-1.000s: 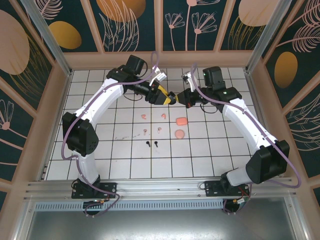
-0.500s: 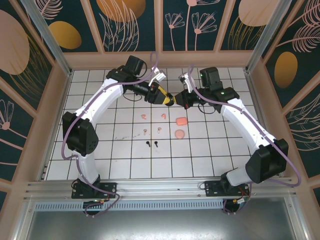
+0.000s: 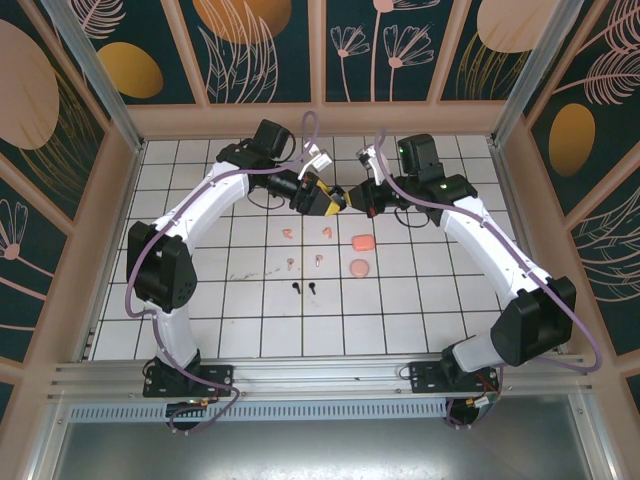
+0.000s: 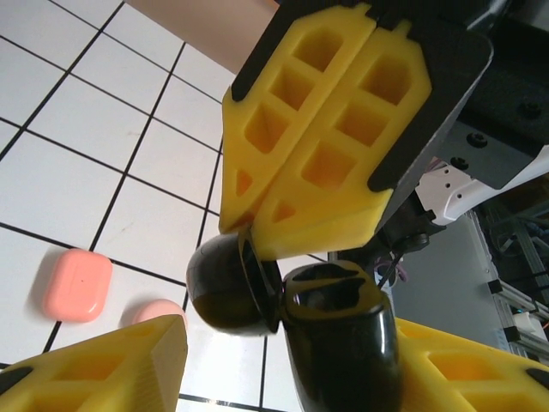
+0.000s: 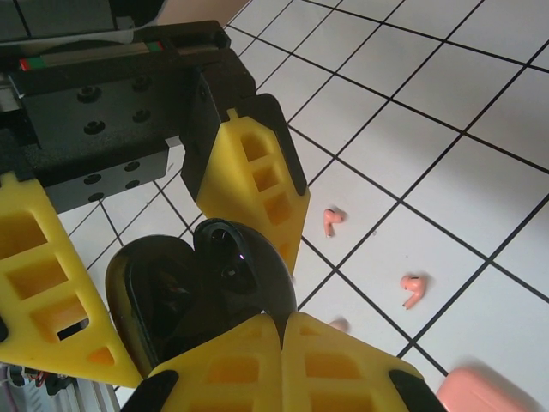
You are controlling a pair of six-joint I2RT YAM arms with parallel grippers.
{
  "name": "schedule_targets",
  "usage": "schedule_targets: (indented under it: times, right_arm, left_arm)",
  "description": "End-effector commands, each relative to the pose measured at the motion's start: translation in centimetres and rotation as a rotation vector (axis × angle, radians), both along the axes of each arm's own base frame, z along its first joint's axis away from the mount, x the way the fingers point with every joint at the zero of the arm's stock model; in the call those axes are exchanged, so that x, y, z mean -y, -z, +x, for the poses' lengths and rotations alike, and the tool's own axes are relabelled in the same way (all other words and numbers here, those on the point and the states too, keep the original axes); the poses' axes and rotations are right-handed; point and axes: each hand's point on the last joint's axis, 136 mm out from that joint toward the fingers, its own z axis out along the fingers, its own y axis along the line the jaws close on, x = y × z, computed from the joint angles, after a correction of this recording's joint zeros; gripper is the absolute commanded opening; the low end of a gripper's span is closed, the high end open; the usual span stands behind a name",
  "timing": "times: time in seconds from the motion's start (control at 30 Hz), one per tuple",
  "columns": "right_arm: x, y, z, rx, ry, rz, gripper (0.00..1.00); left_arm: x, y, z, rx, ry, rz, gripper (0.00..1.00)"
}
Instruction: Insert the wireless bluetooth earbuds into the charging case
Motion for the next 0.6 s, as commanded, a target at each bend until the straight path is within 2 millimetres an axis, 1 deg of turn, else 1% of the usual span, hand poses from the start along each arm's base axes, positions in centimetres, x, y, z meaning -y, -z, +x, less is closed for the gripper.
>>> schedule_targets:
  times: [0.0,0.1,0.27,0.4,0.57]
  right_arm:
    - [-0.72,-1.55,0.46,0.045,-0.003,0.016,0.00]
    - [-0.80,-1.44,0.39,0.043,-0.004,0.014,0.00]
    - [-0.79,-1.47,0.37,0.045,-0.001,0.012,0.00]
    - [-0.72,-1.61,0.43,0.050,0.005,0.011,0.00]
    - [-0.76,-1.94,0.51,0.054,0.008,0.020,0.00]
  left_arm:
    - [0.03,-2.20,-0.59,0.035,0.016,-0.056,0.57]
    - [0.09,-2.53,-0.48,0.043,0.012,-0.065,0.57]
    - [0.11,-2.75,-0.45,0.047,0.010,-0.070,0.48]
    - [0.03,-2.55,-0.66,0.041,0.011,-0.070,0.45]
    - [-0.03,-2.37,-0.84,0.034,0.009,-0.075,0.29]
